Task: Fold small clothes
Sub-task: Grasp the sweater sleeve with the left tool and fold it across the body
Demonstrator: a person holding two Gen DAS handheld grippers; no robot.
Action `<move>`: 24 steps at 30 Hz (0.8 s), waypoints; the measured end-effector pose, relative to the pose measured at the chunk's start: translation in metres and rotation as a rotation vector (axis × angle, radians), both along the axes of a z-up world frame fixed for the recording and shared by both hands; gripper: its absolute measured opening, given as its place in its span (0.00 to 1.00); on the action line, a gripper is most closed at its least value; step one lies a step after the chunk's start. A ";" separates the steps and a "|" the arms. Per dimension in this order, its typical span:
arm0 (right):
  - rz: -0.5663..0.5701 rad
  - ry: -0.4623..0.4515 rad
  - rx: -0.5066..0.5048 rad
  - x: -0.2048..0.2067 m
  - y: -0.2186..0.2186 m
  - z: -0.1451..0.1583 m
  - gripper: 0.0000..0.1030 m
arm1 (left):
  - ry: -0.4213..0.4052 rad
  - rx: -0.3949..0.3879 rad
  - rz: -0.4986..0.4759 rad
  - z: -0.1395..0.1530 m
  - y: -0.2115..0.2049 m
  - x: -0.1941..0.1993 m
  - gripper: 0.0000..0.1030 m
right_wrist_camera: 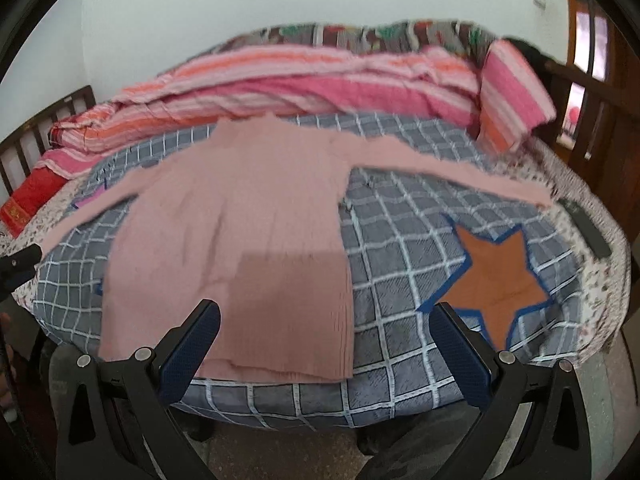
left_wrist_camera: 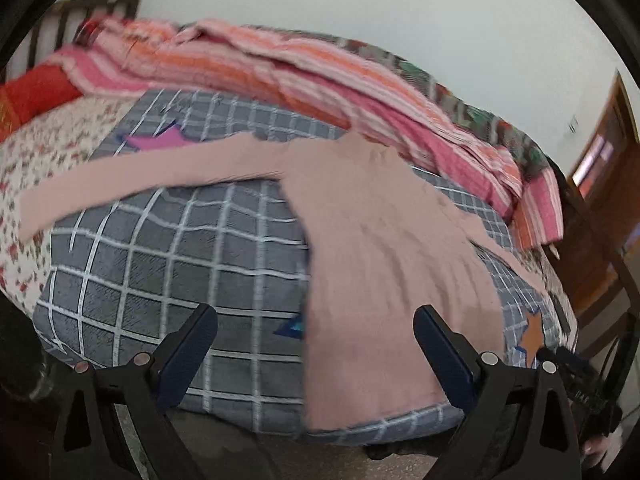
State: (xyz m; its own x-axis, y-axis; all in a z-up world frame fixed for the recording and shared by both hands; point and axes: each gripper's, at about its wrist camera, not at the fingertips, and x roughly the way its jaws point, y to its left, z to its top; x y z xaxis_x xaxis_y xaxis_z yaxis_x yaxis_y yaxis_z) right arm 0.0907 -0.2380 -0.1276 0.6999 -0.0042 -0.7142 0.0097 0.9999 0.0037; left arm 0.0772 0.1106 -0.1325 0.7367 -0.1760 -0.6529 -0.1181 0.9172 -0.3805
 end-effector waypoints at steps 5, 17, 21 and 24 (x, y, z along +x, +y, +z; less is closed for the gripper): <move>-0.022 0.002 -0.052 0.013 -0.001 -0.006 1.00 | 0.034 -0.068 0.091 -0.021 0.051 0.015 0.95; -0.062 -0.014 0.045 0.039 -0.015 -0.004 0.99 | 0.019 -0.192 0.325 -0.052 0.159 0.043 0.85; -0.065 0.050 0.027 0.061 -0.008 -0.016 0.99 | 0.020 -0.216 0.331 -0.062 0.177 0.061 0.80; -0.069 0.052 0.004 0.076 0.000 -0.021 0.99 | 0.005 -0.233 0.367 -0.072 0.189 0.072 0.80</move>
